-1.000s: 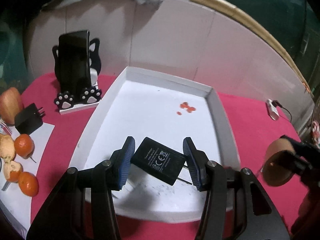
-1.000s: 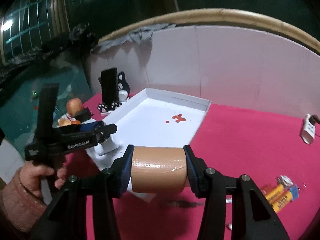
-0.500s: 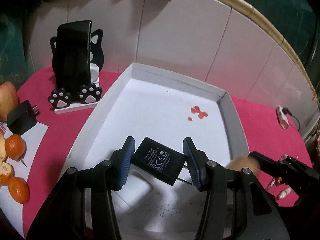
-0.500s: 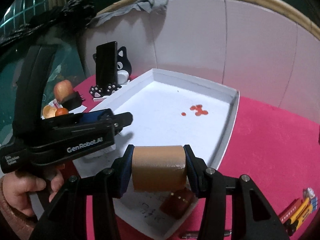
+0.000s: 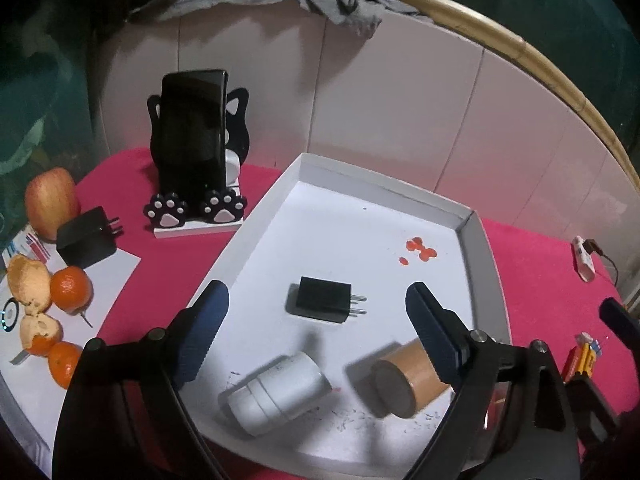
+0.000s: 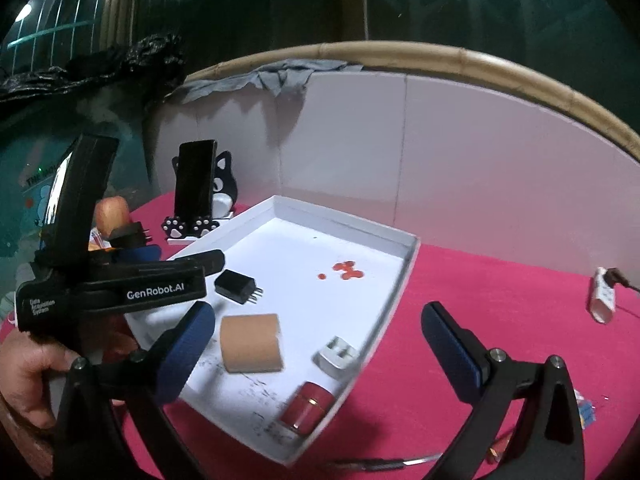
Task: Organize rigid objects
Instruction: 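Grasp the small white dropper bottle with the right tool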
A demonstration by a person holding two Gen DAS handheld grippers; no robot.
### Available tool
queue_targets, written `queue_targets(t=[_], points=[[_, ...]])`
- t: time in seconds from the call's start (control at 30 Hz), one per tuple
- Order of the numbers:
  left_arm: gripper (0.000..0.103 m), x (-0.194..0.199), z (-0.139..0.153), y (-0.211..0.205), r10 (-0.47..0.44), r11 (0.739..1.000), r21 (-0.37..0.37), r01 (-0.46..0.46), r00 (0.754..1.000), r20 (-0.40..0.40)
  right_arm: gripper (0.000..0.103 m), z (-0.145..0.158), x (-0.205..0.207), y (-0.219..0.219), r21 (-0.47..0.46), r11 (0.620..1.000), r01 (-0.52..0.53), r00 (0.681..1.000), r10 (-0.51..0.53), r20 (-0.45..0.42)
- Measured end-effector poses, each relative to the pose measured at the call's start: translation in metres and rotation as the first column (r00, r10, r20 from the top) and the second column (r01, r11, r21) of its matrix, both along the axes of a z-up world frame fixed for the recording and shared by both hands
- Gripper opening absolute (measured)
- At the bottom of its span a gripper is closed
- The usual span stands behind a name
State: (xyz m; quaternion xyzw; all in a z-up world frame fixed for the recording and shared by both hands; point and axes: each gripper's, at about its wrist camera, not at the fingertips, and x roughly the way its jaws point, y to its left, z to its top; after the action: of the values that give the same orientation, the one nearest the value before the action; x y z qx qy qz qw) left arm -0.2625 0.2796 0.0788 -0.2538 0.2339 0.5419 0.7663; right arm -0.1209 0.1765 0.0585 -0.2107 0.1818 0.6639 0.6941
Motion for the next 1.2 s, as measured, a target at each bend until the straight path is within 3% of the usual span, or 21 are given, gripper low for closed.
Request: queue_targets(t=[0.27,0.57,0.7,0.93,1.07,1.2], points=[[0.091,0.016,0.023,-0.035,-0.093,0.991,0.099,0.092,0.996,0.007,0.103,0.028,0.049,-0.052,0.1,0.985,0.142,0.988,-0.135,-0.075],[0.091,0.06,0.031,-0.075,-0.279,0.951,0.139,0.276,0.96,0.003,0.103,0.038,0.116,-0.116,0.154,0.921,0.357,0.928,-0.331,-0.172],[0.091,0.084,0.026,-0.096,-0.421,0.903,0.102,0.416,0.906,0.031,0.103,0.025,0.141,-0.136,0.113,0.898,0.426,0.895,-0.4,-0.2],[0.091,0.138,-0.008,-0.123,-0.581,0.814,-0.046,0.58,0.813,-0.041,0.103,-0.02,0.171,-0.157,-0.051,0.869,0.492,0.843,-0.49,-0.22],[0.091,0.165,-0.031,-0.141,-0.643,0.766,-0.109,0.633,0.754,-0.138,0.103,-0.04,0.165,-0.157,-0.16,0.892,0.423,0.862,-0.45,-0.232],[0.091,0.175,-0.044,-0.147,-0.659,0.752,-0.144,0.644,0.723,-0.208,0.102,-0.049,0.145,-0.139,-0.217,0.907,0.361,0.891,-0.404,-0.206]])
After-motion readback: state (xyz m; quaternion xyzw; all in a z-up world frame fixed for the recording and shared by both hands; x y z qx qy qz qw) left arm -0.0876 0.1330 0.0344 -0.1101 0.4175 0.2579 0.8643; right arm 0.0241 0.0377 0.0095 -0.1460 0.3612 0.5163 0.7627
